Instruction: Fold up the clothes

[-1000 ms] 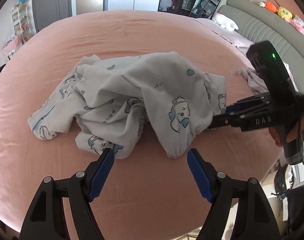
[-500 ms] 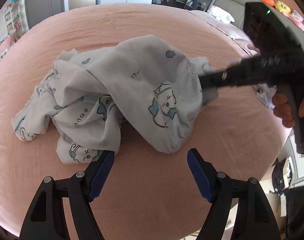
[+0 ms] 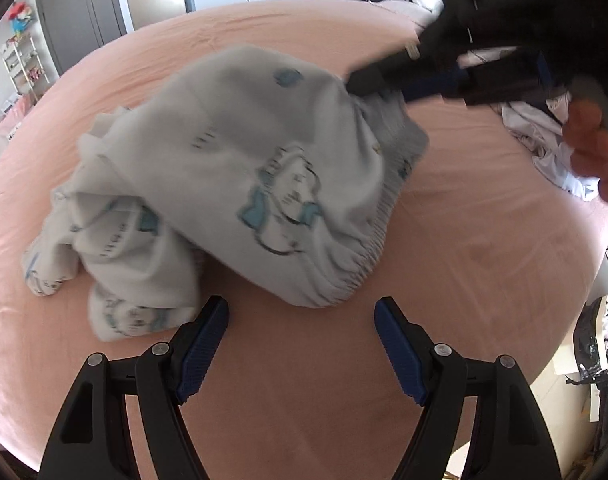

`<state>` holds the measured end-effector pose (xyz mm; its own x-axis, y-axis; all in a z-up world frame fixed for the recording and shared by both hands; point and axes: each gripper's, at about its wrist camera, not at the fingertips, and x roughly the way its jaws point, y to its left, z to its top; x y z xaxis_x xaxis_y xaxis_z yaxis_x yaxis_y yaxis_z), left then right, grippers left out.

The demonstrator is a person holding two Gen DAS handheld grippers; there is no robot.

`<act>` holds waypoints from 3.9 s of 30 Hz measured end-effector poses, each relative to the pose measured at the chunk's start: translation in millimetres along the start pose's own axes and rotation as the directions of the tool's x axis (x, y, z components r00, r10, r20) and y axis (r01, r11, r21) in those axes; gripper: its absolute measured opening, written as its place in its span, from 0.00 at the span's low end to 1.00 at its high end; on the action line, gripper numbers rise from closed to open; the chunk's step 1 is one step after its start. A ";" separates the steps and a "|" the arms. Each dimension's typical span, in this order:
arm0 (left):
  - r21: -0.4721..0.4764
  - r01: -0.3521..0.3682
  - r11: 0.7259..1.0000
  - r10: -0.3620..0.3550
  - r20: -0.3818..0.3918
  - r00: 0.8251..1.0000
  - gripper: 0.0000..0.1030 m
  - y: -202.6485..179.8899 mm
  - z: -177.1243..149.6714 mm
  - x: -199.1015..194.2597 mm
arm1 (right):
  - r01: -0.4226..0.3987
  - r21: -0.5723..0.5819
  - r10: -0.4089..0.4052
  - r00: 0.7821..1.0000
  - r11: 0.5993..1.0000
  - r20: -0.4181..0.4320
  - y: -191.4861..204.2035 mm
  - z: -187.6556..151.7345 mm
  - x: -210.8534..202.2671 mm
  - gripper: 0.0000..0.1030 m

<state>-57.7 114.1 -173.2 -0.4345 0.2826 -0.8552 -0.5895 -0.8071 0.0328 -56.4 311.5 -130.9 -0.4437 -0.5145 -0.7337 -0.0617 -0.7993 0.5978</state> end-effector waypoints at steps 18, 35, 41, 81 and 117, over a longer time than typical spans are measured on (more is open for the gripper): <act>-0.058 -0.161 0.985 0.169 0.183 0.968 0.72 8.9 50.6 -39.7 | 0.150 -0.122 -0.148 0.989 0.981 0.024 13.4 -1.9 -9.0 0.16; -0.144 -0.103 0.984 0.126 0.155 0.980 0.72 46.4 53.9 -40.1 | 0.448 -0.470 -0.395 0.894 0.760 0.213 45.4 -41.9 -0.2 0.58; -0.180 -0.083 0.980 0.111 0.148 0.983 0.72 58.0 62.0 -35.0 | 0.402 -0.447 -0.356 0.916 0.799 0.186 44.0 -32.8 -1.3 0.58; -0.189 -0.210 0.959 0.241 0.157 0.958 0.72 59.3 44.0 -33.7 | 0.692 -0.341 -0.573 0.719 0.636 0.392 48.5 16.4 -8.1 0.20; -0.126 -0.278 0.952 0.290 0.085 0.953 0.74 30.5 -5.2 -7.5 | 0.741 -0.308 -0.593 0.665 0.596 0.453 45.5 38.1 -30.4 0.20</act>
<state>-68.9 84.7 -168.5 -0.6426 0.0795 -0.7620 -0.3544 -0.9126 0.2037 -79.8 302.6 -69.1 -0.6639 0.2725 -0.6964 -0.0904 -0.9537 -0.2869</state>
